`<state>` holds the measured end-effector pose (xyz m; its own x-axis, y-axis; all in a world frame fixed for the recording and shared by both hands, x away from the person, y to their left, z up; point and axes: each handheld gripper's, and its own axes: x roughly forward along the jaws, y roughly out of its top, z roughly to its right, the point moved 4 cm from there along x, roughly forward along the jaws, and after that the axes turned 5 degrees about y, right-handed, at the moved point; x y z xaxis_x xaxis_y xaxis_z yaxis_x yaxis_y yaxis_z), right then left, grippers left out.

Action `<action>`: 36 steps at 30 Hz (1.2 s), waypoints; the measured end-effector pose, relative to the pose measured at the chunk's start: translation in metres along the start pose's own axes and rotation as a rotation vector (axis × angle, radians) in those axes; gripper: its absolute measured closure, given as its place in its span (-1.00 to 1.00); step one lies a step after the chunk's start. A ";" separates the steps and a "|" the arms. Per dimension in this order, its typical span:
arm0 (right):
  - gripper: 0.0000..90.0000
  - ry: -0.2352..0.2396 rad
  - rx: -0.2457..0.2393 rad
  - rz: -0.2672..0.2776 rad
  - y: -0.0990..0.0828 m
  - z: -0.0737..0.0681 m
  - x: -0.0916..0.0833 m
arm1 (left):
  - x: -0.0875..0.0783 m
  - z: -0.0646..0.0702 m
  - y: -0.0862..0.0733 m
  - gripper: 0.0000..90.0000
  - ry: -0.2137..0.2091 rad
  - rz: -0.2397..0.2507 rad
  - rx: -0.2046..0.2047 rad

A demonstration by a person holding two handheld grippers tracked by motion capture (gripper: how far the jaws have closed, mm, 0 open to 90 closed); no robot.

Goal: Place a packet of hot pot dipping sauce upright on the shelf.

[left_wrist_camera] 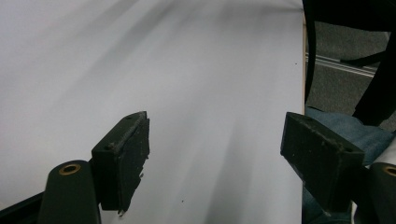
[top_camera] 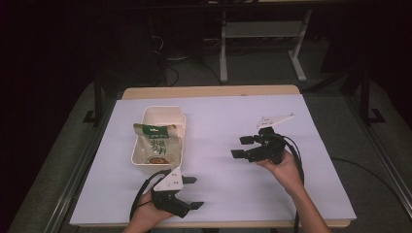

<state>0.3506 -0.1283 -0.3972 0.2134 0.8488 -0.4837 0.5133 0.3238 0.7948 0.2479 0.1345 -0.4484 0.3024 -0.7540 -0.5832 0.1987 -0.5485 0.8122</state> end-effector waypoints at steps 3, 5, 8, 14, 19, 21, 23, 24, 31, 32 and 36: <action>-0.41 -0.011 0.006 0.001 -0.005 0.001 -0.006 | 0.000 0.000 0.000 -0.48 0.001 0.000 -0.002; -0.41 -0.019 0.010 0.000 -0.008 0.003 -0.009 | 0.000 0.000 0.000 -0.48 0.001 0.000 -0.003; -0.42 -0.022 0.016 0.002 -0.013 0.004 -0.013 | 0.000 0.000 0.000 -0.48 0.002 -0.002 -0.004; -0.43 -0.040 0.023 0.000 -0.023 0.005 -0.023 | 0.000 -0.001 0.000 -0.49 0.007 -0.002 -0.007; -0.43 -0.050 0.029 0.002 -0.030 0.005 -0.030 | 0.000 -0.001 0.000 -0.49 0.008 -0.006 -0.008; -0.43 -0.055 0.030 0.002 -0.034 0.006 -0.032 | 0.000 -0.001 -0.001 -0.49 0.010 -0.007 -0.012; -0.43 -0.058 0.032 0.001 -0.038 0.006 -0.034 | 0.000 -0.002 -0.001 -0.49 0.013 -0.009 -0.011; -0.43 -0.058 0.037 0.001 -0.040 0.005 -0.035 | 0.000 -0.002 -0.001 -0.49 0.014 -0.008 -0.013; -0.43 -0.069 0.042 0.004 -0.053 0.004 -0.045 | 0.000 -0.003 -0.001 -0.51 0.020 -0.008 -0.016; -0.43 -0.071 0.040 0.004 -0.054 0.004 -0.046 | 0.000 -0.003 -0.001 -0.51 0.020 -0.008 -0.018; -0.43 -0.084 0.044 -0.001 -0.063 0.002 -0.052 | 0.000 -0.002 -0.001 -0.51 0.018 -0.006 -0.020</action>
<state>0.3087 -0.1932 -0.4224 0.2805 0.8099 -0.5151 0.5492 0.3047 0.7781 0.2501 0.1356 -0.4490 0.3182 -0.7435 -0.5881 0.2190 -0.5459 0.8087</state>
